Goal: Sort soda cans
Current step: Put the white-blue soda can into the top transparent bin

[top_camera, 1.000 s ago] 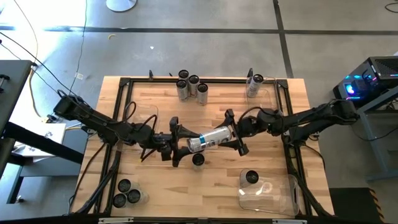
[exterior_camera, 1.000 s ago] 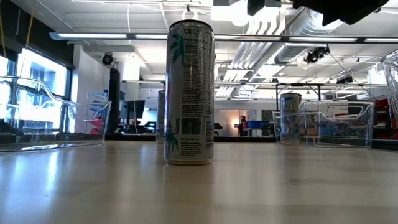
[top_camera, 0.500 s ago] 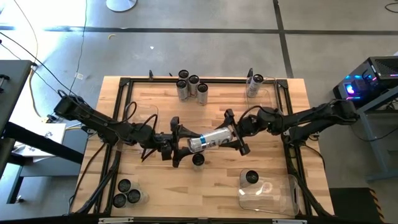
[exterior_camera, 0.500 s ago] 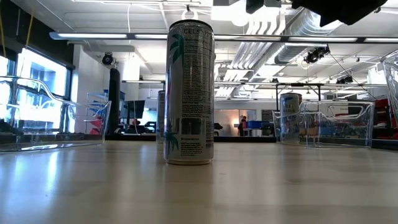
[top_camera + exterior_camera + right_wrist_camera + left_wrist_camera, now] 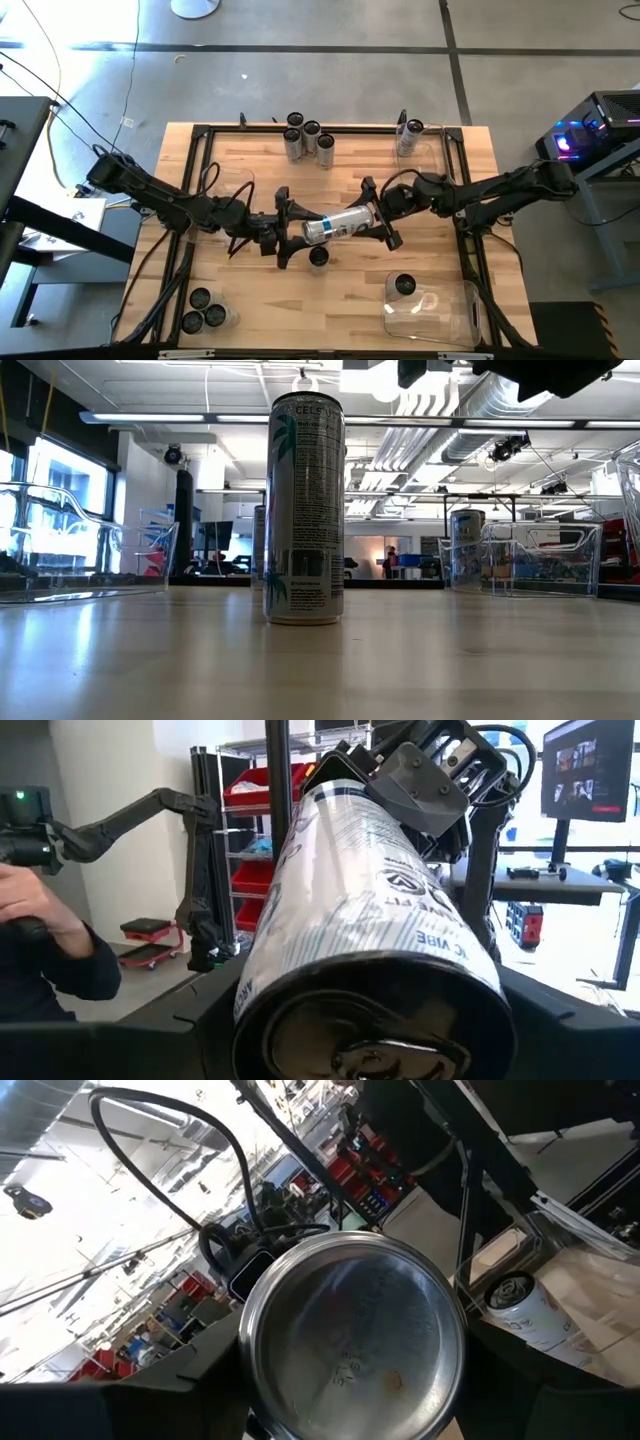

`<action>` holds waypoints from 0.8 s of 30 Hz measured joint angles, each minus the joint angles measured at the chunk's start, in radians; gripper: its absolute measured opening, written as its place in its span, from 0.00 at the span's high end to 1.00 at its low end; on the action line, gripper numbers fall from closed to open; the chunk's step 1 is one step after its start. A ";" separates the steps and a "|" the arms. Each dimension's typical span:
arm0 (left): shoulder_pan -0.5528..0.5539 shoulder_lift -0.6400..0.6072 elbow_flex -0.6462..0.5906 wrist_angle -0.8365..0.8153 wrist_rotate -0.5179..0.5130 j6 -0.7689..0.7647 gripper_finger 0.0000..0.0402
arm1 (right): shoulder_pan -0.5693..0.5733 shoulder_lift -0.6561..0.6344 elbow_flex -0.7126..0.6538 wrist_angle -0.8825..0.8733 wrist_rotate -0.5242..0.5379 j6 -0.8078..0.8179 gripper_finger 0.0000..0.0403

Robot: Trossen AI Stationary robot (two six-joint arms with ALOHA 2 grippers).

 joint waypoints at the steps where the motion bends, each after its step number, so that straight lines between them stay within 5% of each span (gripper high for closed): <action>1: 0.000 0.000 0.000 0.000 0.000 0.001 0.38 | 0.000 0.000 0.001 -0.001 0.000 0.001 0.31; 8: 0.000 0.008 -0.006 -0.064 0.010 -0.005 0.38 | 0.010 -0.004 0.058 -0.036 0.019 -0.025 0.21; 17: -0.009 0.002 -0.003 -0.043 -0.026 0.009 0.38 | 0.005 -0.035 0.114 -0.329 0.035 -0.052 0.20; 24: -0.063 -0.020 -0.003 -0.054 -0.103 0.054 0.38 | 0.020 -0.070 0.019 -0.181 0.027 -0.051 0.20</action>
